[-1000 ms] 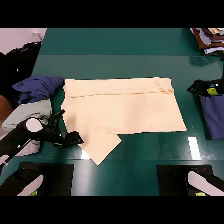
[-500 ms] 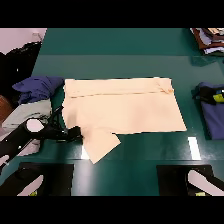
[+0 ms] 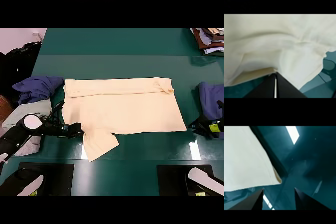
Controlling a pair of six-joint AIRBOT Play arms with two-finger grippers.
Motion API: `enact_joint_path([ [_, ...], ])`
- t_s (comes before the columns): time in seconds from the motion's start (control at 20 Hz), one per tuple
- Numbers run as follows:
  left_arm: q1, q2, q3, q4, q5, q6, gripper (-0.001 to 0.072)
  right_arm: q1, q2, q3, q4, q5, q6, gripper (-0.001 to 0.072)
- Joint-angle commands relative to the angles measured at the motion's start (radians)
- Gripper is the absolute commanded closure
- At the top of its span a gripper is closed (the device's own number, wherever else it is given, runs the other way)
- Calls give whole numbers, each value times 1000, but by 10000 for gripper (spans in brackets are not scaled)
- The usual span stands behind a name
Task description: Fold the shirts.
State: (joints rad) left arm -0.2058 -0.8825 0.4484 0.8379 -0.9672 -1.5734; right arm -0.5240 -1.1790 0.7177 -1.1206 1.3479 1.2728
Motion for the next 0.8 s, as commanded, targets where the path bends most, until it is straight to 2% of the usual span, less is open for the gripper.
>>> enact_joint_path([
  [0.0,0,0,4,-1,5,3,684,4,-48,-48,56,-45,-25,284],
  [0.15,0,0,4,-1,5,3,684,70,-90,-15,55,-71,-24,293],
  [0.2,0,1,3,-1,5,3,684,90,-101,-2,55,-79,-23,381],
  [0.25,0,0,4,-1,2,3,684,107,-109,6,55,-85,-21,398],
  [0.3,0,0,3,0,-3,4,684,121,-113,12,55,-84,-21,453],
  [0.35,0,1,5,6,-20,11,685,132,-108,11,46,-82,-21,622],
  [0.4,0,1,14,33,-48,10,686,140,-95,11,35,-76,-21,691],
  [0.55,0,10,80,136,-187,-2,687,140,0,11,-38,-24,-21,691],
  [0.75,0,173,96,238,-305,-102,686,138,179,11,-143,103,-22,691],
])
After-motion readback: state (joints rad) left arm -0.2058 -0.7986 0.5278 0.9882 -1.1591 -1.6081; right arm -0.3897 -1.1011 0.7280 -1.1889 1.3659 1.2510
